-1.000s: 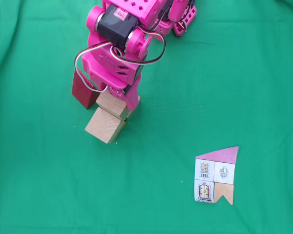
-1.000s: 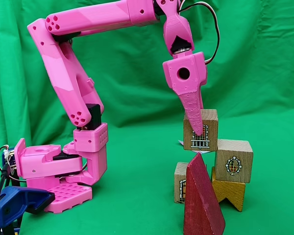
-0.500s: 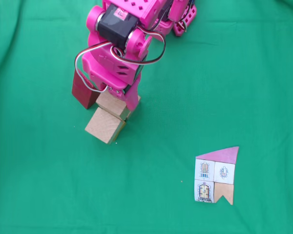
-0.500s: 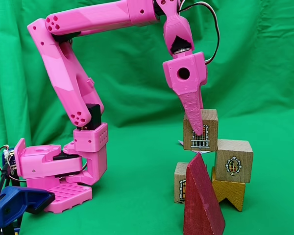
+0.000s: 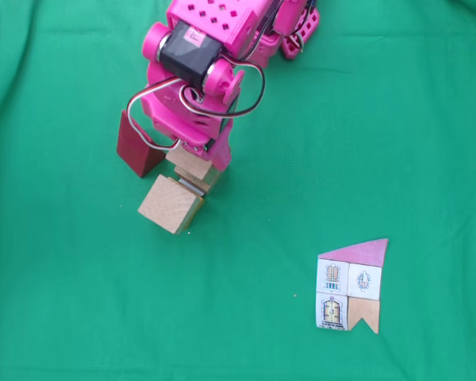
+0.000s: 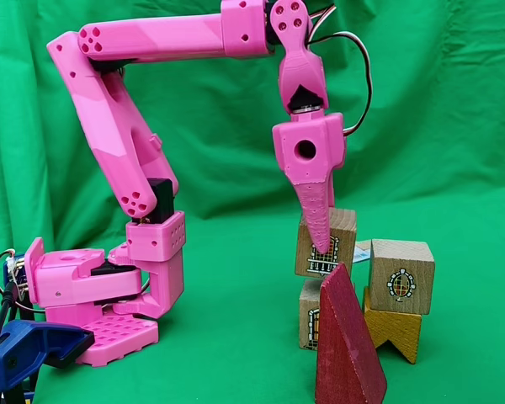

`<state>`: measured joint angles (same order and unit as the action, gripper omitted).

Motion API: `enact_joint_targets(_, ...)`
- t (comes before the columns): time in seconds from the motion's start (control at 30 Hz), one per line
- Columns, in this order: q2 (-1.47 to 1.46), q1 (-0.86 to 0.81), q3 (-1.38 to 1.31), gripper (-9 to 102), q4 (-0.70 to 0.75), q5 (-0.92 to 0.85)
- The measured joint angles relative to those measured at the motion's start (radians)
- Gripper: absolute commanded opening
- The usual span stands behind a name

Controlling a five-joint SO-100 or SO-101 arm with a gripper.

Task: Grasp some building blocks and build the house on the picture.

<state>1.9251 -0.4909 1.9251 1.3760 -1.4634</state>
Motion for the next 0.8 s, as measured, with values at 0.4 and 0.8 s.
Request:
enact_joint_targets(0.4,0.0,0.0,0.0,34,0.0,0.005)
enact_joint_targets(0.8,0.0,0.0,0.0,34,0.0,-0.005)
